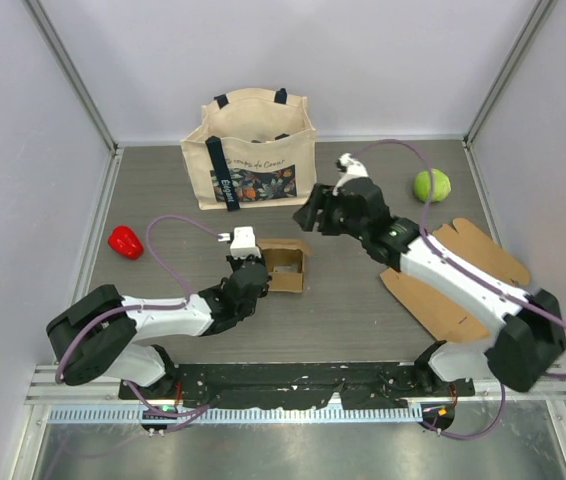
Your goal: Fold the paper box
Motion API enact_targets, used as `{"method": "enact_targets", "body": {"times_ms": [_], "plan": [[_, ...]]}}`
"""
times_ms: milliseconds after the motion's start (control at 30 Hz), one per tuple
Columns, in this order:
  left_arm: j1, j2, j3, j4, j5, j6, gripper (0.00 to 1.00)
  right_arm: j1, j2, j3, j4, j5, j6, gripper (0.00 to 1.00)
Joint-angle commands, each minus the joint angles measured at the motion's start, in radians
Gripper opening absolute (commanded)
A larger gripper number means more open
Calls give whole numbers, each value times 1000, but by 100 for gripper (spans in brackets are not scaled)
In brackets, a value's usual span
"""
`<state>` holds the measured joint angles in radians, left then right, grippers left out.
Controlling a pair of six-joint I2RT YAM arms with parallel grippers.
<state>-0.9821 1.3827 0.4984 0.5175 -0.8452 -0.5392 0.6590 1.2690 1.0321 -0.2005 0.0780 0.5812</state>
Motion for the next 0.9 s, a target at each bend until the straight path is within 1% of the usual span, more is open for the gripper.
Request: {"method": "enact_targets", "body": {"times_ms": [0,67,100,167,200,267,300,333,367,433,467,500,533,567,600,633,667,700,733,800,833,867], "plan": [[-20,-30,-11,-28,-32,-16,1,7,145,100,50,-300,25,65],[-26,-46,-14,-46,-35,-21,3,11,191,118,91,-331,48,63],[-27,-54,-18,-56,-35,-30,7,16,222,117,111,-361,57,62],[-35,-89,-21,-101,-38,-47,13,31,242,102,177,-379,98,62],[-39,-105,-35,-109,-40,-51,22,36,256,85,194,-397,111,60],[-44,-163,-53,-144,-41,-88,33,57,254,57,272,-397,137,60],[-46,-190,-73,-154,-20,-100,43,68,251,27,294,-391,152,60],[-47,-217,-78,-172,-3,-131,46,76,251,14,308,-380,158,60],[-56,-282,-80,-257,14,-149,47,80,248,3,329,-374,166,59],[-73,-355,-81,-357,43,-201,52,96,242,-39,364,-369,189,59],[-85,-449,-95,-448,66,-250,53,100,240,-49,389,-369,198,59],[-87,-493,-98,-492,113,-281,60,105,242,-64,398,-369,207,59],[-89,-548,-100,-560,144,-316,64,108,240,-72,406,-369,215,59],[-90,-594,-100,-673,176,-396,68,113,242,-78,421,-368,218,59],[-93,-693,-93,-739,201,-430,69,117,245,-86,427,-372,218,59],[-95,-742,-92,-846,245,-468,69,117,248,-84,431,-377,221,59],[-96,-787,-98,-884,274,-504,69,120,256,-84,431,-377,223,59],[-96,-883,-100,-916,299,-521,69,122,257,-84,434,-379,224,59],[-96,-925,-97,-1009,328,-542,69,123,260,-84,437,-379,227,59],[-96,-1035,-52,-1100,345,-568,64,129,262,-90,441,-376,230,58],[-96,-1063,-29,-1166,348,-565,61,137,262,-93,443,-379,232,58],[-96,-1083,24,-1183,350,-555,57,145,262,-96,444,-379,232,58]]}}
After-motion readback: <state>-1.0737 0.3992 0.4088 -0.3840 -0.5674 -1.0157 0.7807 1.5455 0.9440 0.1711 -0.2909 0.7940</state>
